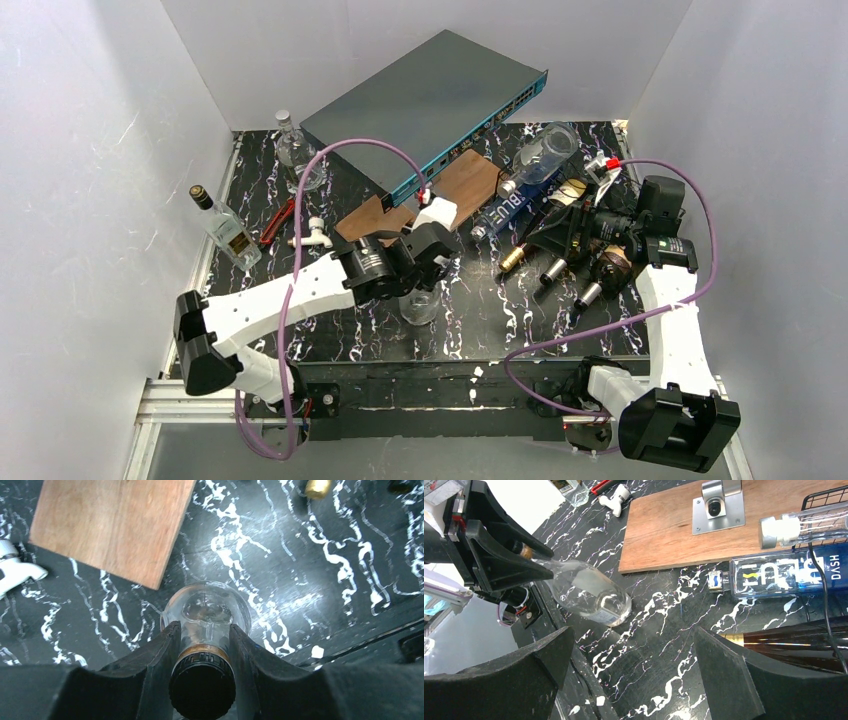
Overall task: Take the wine bottle off the wine rack
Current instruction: Move the wine bottle to the center of the board.
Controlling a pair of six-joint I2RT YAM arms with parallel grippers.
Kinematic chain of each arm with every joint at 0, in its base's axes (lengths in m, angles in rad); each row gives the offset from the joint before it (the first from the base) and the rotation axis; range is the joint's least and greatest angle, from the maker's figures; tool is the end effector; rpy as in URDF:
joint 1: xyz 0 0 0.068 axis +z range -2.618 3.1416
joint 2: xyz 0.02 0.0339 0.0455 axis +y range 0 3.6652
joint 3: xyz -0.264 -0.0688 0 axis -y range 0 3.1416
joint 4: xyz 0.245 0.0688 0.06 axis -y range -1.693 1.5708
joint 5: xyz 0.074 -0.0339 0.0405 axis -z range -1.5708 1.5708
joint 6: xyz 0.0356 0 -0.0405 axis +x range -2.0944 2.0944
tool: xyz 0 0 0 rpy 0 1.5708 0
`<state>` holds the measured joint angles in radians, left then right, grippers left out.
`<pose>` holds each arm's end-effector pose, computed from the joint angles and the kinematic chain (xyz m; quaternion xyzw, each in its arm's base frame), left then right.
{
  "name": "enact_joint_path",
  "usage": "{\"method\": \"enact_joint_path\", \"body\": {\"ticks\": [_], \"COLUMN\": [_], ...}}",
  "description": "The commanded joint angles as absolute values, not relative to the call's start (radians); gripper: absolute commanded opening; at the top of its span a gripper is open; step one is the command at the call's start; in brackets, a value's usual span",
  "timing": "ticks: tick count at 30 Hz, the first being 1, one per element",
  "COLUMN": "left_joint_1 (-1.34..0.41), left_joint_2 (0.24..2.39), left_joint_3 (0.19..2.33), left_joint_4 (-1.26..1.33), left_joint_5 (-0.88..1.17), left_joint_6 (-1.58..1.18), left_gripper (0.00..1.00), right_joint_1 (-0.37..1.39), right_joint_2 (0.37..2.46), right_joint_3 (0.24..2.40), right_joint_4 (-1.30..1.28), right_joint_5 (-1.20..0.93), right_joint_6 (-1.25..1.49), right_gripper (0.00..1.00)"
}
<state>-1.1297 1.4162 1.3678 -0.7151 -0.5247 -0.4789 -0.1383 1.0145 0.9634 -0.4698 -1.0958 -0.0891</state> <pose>0.1454 -0.2661 0.3500 0.1874 0.8741 -0.1078 0.4349 0.2090 0.0029 0.3402 -0.2428 0.7449 0.3993 0.4762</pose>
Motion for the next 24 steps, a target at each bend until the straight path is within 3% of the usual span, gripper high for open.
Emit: {"method": "enact_joint_path", "body": {"ticks": [1,11,24], "left_joint_1": [-1.101,-0.916,-0.43], "left_joint_2": [1.273,1.102,1.003], "left_joint_3": [1.366,1.259,1.132], "left_joint_4": [-0.783,-0.81,-0.653], "left_joint_5": [-0.626,-0.574,-0.387], "left_joint_6": [-0.431,-0.375,-0.237], "left_gripper": [0.0,0.0,0.0], "right_joint_1": [-0.145,-0.148,-0.151], "right_joint_2": [1.019,1.034,1.061], "right_joint_3": [0.954,0.955,0.96], "right_joint_4": [-0.433,-0.427,-0.424], "right_joint_5": [-1.121,-1.123,-1.126], "right_joint_6": [-0.092,-0.093,-0.1], "right_gripper": [0.98,0.98,0.98]}}
